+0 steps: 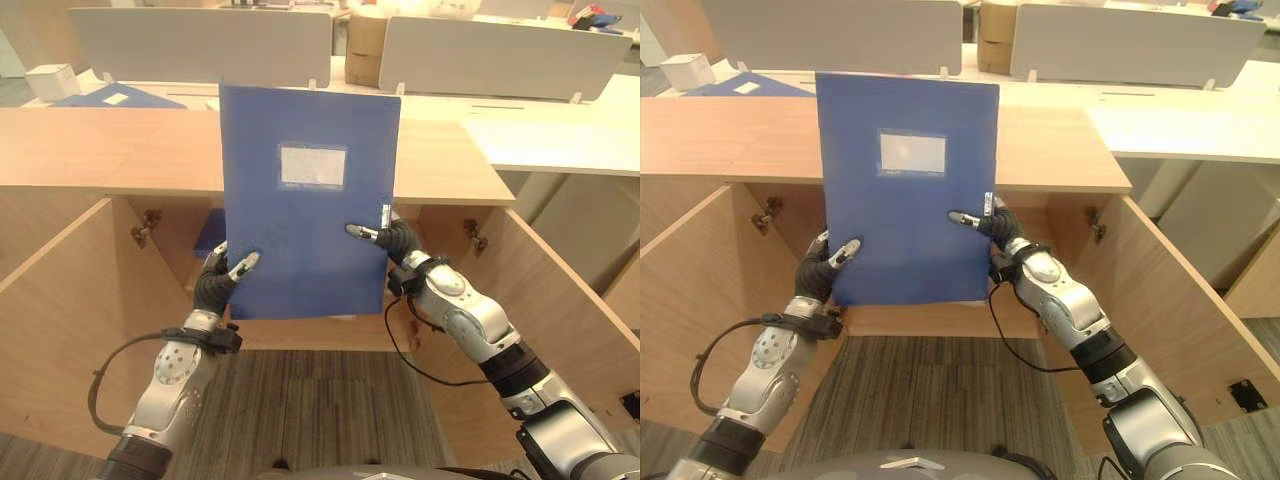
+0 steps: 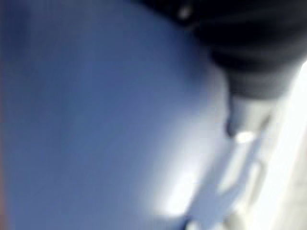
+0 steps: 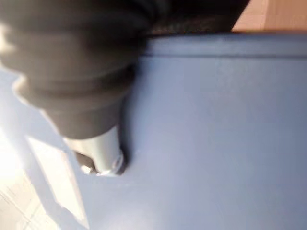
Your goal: Put the empty folder in the office cabinet
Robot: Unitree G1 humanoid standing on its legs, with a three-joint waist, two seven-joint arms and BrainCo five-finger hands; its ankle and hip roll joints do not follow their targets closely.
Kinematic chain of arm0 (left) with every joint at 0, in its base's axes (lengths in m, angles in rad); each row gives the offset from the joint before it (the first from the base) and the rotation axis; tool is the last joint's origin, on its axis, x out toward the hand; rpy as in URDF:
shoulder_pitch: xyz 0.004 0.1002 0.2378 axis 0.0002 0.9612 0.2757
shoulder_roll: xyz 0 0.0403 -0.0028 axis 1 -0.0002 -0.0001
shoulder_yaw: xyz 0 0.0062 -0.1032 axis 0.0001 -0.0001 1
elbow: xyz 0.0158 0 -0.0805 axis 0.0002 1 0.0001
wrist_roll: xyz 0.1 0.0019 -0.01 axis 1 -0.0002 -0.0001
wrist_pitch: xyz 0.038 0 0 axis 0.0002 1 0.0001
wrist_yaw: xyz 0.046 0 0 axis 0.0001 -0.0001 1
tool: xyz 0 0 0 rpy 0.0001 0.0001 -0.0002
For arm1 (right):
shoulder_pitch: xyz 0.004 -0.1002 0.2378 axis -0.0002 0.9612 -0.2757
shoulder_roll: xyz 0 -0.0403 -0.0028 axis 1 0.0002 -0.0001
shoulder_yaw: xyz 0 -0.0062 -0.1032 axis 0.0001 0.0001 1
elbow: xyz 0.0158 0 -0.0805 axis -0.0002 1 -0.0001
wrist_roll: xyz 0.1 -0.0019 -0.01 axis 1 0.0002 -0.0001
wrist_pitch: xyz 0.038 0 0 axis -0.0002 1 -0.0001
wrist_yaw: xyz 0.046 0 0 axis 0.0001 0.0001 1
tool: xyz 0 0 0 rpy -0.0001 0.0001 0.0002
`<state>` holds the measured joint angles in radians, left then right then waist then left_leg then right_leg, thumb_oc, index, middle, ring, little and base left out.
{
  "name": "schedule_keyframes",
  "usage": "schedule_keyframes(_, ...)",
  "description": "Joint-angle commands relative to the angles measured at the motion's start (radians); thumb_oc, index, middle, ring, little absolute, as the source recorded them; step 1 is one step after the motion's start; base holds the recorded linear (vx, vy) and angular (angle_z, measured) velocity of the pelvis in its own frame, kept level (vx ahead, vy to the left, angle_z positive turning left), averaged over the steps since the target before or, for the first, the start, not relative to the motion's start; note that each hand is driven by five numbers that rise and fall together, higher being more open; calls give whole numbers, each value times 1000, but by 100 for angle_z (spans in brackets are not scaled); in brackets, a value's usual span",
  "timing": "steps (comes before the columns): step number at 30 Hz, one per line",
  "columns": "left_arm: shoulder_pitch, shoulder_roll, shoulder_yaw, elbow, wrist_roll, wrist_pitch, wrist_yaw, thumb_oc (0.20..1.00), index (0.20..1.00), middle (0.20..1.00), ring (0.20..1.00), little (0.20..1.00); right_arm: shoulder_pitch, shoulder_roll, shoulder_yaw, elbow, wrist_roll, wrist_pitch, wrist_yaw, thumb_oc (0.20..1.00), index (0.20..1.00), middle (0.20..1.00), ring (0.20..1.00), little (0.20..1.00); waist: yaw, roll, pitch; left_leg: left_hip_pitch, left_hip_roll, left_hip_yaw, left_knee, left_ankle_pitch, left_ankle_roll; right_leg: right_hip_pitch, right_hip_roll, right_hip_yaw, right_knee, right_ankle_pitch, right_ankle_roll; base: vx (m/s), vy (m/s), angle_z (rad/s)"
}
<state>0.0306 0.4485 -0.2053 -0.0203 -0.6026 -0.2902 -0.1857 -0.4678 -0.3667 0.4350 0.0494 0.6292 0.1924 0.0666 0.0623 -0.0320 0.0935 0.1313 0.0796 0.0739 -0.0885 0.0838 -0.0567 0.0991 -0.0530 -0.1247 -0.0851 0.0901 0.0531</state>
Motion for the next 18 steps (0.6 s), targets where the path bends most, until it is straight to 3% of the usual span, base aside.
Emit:
schedule_keyframes(1, -95, -9, 27, -16, 40, -116, 64, 1000, 1000, 1000, 1000, 1000, -10, -38, -35, -27, -138, -88, -5, 200, 200, 200, 200, 200, -6, -20, 17, 8, -62, 22, 1, -123, 56, 37, -39, -25, -2, -55, 34, 0, 0, 0)
schedule_keyframes(3, -79, -11, 37, -15, 48, -120, 85, 1000, 1000, 1000, 1000, 1000, 16, -46, -43, -34, -168, -99, 0, 200, 200, 200, 200, 200, -6, -22, 20, 8, -63, 21, 1, -125, 57, 37, -40, -25, -2, -54, 35, 0, 0, 0)
schedule_keyframes(8, 60, -51, 63, 38, -10, -55, 137, 1000, 1000, 1000, 1000, 1000, 194, -82, -59, -25, -304, -166, 62, 200, 200, 200, 200, 200, 5, -33, 44, 7, -72, 12, 1, -130, 65, 37, -49, -34, -2, -47, 47, 2, 2, 1)
schedule_keyframes(11, 119, -63, 72, 76, -28, -76, 172, 1000, 1000, 1000, 1000, 1000, 262, -86, -63, -5, -366, -201, 87, 200, 200, 200, 200, 200, 9, -36, 54, 5, -76, 8, 1, -132, 70, 36, -53, -39, -2, -44, 53, -5, 6, 3)
schedule_keyframes(14, 181, -97, 115, 161, -65, -30, 263, 1000, 1000, 1000, 1000, 1000, 338, -80, -56, 51, -426, -226, 104, 200, 200, 200, 200, 200, 17, -42, 70, -2, -82, -2, 1, -130, 76, 31, -57, -47, -2, -38, 61, -12, 7, 8)
schedule_keyframes(15, 193, -105, 126, 197, -69, 19, 301, 1000, 1000, 1000, 1000, 1000, 353, -75, -54, 72, -447, -223, 105, 200, 200, 200, 200, 200, 19, -45, 74, -3, -84, -5, 1, -129, 77, 31, -58, -49, -2, -36, 65, -9, -2, 7)
schedule_keyframes(16, 208, -127, 146, 281, -76, 61, 316, 1000, 1000, 1000, 1000, 1000, 370, -69, -46, 104, -461, -223, 100, 200, 200, 200, 200, 200, 22, -48, 80, -5, -86, -9, 1, -127, 77, 30, -60, -54, -2, -32, 70, -7, -3, 10)
schedule_keyframes(18, 236, -159, 176, 424, -40, 79, 296, 1000, 1000, 1000, 1000, 1000, 396, -60, -29, 150, -489, -237, 94, 200, 200, 200, 200, 200, 29, -52, 89, -8, -87, -12, 1, -123, 79, 28, -63, -63, -2, -26, 78, 0, 6, 14)
